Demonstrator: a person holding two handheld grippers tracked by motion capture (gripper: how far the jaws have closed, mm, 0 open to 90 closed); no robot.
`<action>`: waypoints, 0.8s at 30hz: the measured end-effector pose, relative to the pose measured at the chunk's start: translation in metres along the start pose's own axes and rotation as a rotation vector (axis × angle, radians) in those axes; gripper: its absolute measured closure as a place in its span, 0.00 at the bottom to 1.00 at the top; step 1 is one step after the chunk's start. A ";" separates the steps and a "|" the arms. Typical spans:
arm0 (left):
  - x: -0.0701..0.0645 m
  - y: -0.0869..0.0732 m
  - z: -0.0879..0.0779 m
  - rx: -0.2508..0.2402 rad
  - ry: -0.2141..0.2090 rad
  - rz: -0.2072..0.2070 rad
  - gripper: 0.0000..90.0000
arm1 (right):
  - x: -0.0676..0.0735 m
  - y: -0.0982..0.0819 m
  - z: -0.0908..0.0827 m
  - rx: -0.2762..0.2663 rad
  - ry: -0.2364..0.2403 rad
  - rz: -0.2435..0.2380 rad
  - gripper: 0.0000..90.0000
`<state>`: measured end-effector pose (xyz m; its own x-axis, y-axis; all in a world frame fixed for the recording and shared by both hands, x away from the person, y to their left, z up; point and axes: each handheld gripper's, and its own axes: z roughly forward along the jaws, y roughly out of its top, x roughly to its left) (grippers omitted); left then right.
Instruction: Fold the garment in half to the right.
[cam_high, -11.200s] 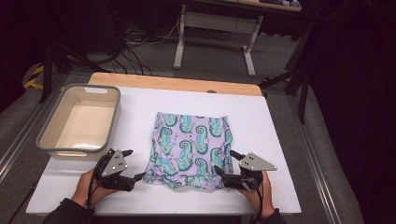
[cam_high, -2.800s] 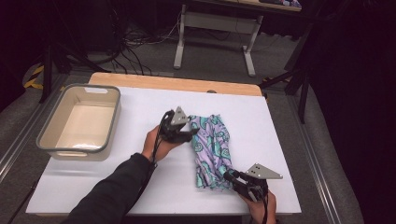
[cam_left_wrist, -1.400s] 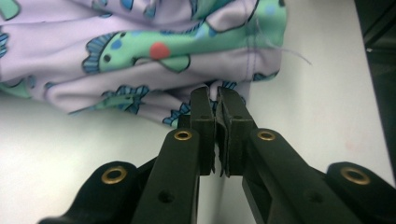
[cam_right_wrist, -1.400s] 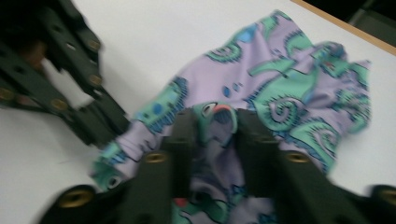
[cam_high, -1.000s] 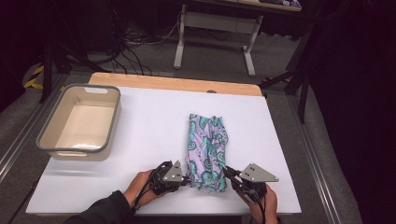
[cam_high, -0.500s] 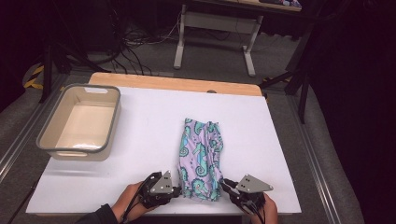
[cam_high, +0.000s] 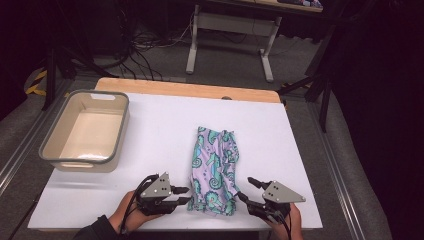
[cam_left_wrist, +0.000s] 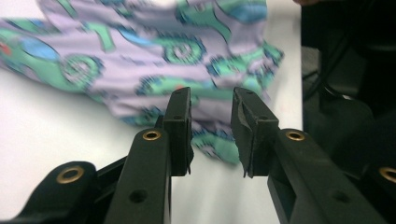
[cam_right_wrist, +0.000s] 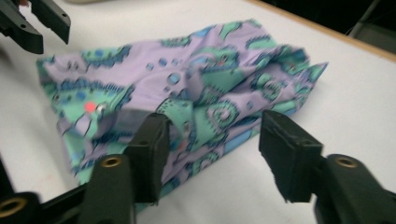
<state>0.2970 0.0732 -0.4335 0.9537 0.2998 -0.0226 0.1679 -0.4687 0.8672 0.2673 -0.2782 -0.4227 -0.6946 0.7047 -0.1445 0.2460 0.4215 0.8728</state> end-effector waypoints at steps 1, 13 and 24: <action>0.000 0.003 0.000 -0.016 0.010 0.003 0.75 | -0.002 0.003 0.000 -0.010 -0.007 0.005 0.47; 0.002 0.035 0.024 -0.073 0.013 0.082 0.73 | -0.024 0.059 0.010 -0.112 -0.047 -0.049 0.45; 0.008 0.030 0.038 -0.025 -0.016 0.073 0.71 | -0.006 0.056 0.016 -0.066 -0.028 -0.054 0.49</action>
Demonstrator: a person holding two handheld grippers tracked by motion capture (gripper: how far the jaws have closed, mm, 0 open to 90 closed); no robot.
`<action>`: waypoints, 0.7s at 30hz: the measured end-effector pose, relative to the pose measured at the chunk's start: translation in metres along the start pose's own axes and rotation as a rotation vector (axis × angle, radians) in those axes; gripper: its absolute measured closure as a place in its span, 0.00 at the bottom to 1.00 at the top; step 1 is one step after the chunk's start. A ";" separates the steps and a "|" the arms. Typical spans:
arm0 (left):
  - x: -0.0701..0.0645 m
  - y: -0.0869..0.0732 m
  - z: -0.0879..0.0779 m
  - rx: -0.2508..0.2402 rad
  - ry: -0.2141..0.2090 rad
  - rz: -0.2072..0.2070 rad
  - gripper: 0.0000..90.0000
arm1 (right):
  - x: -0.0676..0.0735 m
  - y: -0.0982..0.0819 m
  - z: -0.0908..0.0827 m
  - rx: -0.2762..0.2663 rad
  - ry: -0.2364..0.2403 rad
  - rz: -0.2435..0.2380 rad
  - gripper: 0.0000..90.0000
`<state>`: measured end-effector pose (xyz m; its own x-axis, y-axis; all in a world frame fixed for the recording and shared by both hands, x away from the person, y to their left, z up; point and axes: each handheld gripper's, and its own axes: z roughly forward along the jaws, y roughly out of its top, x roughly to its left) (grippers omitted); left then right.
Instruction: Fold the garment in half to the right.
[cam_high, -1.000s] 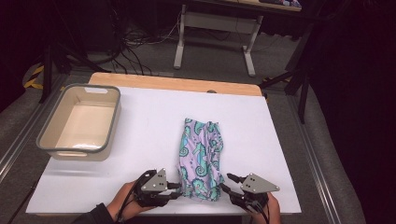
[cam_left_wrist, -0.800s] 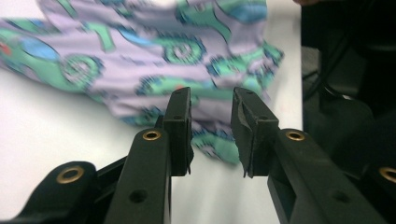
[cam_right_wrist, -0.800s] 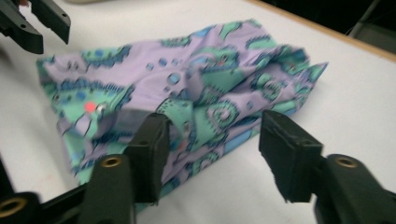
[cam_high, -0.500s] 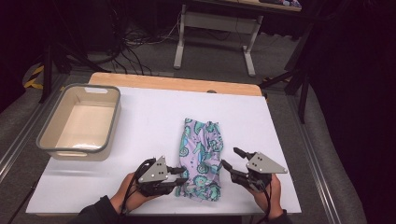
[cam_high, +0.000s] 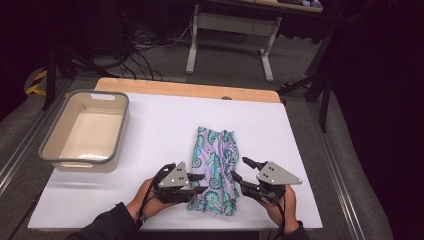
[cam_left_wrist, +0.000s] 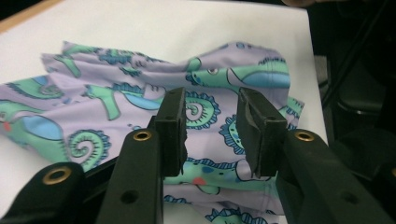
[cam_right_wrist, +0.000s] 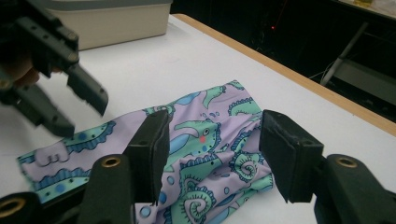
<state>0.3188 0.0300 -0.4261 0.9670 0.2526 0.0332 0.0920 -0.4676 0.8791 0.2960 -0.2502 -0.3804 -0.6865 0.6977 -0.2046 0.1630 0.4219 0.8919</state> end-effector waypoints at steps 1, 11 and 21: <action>0.000 0.000 0.003 0.012 -0.008 0.002 0.71 | -0.001 0.000 0.005 0.005 0.008 0.007 0.49; -0.005 -0.015 0.026 0.146 -0.108 0.042 0.77 | -0.041 0.001 0.083 0.124 0.002 0.038 0.45; -0.004 -0.024 0.028 0.223 -0.160 0.056 0.85 | -0.072 -0.005 0.160 0.322 -0.071 0.102 0.52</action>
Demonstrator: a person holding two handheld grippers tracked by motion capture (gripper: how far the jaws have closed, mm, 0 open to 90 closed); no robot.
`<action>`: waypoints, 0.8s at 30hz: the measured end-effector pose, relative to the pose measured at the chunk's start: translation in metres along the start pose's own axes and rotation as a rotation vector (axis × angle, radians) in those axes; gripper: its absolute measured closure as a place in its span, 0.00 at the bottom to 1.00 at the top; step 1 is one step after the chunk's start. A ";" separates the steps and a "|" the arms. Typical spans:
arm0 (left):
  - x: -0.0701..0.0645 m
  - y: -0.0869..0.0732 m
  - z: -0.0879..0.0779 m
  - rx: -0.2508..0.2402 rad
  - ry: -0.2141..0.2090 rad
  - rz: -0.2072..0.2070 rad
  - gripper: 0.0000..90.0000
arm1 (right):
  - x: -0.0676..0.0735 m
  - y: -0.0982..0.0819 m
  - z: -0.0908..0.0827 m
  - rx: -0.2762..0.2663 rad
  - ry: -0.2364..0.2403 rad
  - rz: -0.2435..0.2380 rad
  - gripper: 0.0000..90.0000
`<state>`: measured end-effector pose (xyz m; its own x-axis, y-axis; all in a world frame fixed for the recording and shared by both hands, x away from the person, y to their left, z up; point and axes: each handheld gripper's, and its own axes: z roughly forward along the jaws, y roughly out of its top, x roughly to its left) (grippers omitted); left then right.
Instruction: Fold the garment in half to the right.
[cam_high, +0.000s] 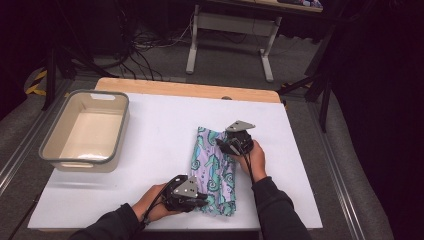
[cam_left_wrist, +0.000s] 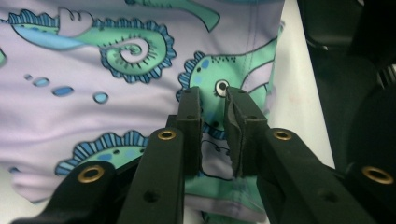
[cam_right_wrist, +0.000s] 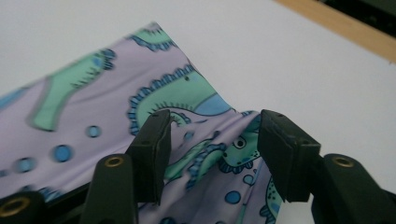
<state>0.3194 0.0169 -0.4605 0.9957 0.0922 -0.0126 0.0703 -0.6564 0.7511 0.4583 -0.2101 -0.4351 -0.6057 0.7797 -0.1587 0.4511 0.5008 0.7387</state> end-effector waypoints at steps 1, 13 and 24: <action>0.000 -0.001 0.000 -0.002 -0.005 0.000 0.86 | -0.002 -0.001 0.004 0.019 -0.010 0.002 0.52; -0.007 0.000 0.001 0.001 0.029 0.024 0.89 | -0.018 -0.011 -0.015 0.002 -0.045 0.029 0.99; -0.005 0.032 -0.006 -0.170 0.097 0.003 0.80 | -0.025 -0.020 -0.018 -0.038 -0.101 0.090 0.80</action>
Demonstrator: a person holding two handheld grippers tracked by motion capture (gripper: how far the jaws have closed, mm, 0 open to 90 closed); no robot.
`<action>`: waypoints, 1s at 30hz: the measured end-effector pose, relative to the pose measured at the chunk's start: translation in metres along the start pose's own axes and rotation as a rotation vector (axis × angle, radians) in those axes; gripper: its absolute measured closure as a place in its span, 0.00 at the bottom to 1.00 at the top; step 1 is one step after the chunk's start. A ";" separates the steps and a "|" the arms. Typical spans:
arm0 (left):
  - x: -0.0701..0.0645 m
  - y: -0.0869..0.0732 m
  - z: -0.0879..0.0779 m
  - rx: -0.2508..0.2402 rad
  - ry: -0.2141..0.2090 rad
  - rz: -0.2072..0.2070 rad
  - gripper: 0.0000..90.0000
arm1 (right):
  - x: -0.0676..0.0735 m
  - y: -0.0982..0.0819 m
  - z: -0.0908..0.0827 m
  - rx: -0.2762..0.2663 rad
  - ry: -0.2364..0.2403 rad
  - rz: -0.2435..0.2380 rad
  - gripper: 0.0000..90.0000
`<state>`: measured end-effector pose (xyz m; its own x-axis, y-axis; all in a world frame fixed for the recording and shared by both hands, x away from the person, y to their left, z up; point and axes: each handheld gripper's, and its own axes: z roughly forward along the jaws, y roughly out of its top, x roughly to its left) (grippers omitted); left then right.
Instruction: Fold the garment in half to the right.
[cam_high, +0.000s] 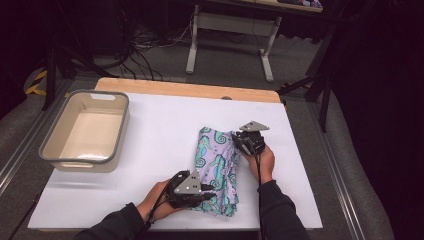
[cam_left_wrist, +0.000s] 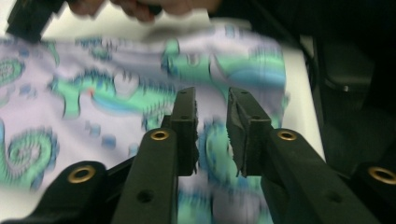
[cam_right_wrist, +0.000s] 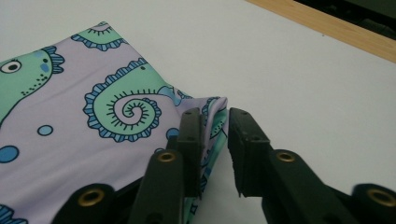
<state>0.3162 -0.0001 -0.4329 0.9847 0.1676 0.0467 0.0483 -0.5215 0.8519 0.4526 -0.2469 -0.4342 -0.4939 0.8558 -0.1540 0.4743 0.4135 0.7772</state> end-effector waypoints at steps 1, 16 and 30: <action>-0.001 0.003 0.005 -0.002 0.007 0.007 0.77 | 0.000 0.000 -0.001 -0.006 0.001 0.001 0.77; -0.019 0.011 0.060 0.189 -0.068 0.137 0.97 | 0.018 -0.001 -0.023 -0.107 0.148 0.003 0.93; -0.017 0.001 0.047 0.188 -0.106 0.123 0.99 | 0.010 -0.016 0.006 0.046 0.051 0.012 1.00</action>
<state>0.3073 -0.0432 -0.4575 0.9967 0.0094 0.0811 -0.0530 -0.6809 0.7305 0.4448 -0.2434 -0.4522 -0.5239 0.8443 -0.1129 0.5123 0.4182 0.7500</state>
